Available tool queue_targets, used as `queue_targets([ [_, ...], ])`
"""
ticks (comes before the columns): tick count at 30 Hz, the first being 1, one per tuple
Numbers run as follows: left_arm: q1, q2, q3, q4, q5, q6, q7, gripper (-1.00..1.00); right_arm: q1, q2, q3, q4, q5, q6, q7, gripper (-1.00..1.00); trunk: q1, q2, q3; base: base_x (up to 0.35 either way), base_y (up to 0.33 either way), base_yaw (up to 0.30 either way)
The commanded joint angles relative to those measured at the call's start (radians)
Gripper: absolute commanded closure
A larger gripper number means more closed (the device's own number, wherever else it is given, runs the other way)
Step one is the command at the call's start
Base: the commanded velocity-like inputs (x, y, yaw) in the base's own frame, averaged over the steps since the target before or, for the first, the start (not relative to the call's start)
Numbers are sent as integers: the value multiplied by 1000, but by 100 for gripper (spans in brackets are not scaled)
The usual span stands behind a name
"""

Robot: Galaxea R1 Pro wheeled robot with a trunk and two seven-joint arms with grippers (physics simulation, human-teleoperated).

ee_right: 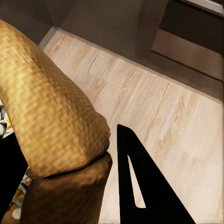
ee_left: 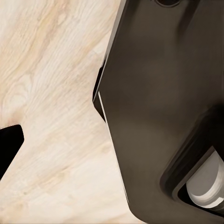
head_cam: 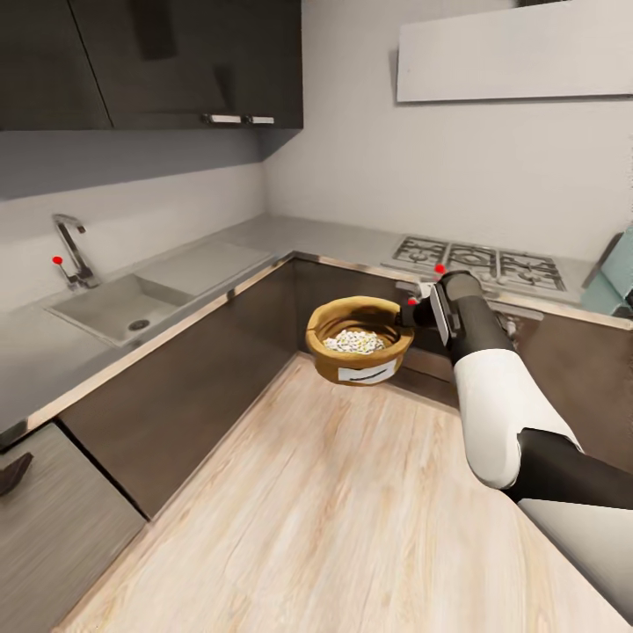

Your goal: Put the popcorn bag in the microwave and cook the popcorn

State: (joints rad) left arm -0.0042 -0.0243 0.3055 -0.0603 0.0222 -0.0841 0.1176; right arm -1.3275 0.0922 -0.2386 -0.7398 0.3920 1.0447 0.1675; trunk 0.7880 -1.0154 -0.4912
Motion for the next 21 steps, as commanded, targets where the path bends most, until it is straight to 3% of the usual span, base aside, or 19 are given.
queue_targets([
  [1, 0, 0, 1, 0, 2, -3, 2, -100, -1, 1, -5, -1, 10, 3, 9, 100, -1, -1, -1, -346, 0, 0],
  [12, 0, 0, 1, 0, 2, -3, 2, -100, -1, 1, -5, -1, 9, 3, 10, 100, -1, -1, -1, -345, 0, 0],
  [21, 0, 1, 3, -1, 4, -2, 3, -100, -1, -10, -5, -1, 15, 3, 8, 100, -1, -1, 2, -45, 0, 0],
])
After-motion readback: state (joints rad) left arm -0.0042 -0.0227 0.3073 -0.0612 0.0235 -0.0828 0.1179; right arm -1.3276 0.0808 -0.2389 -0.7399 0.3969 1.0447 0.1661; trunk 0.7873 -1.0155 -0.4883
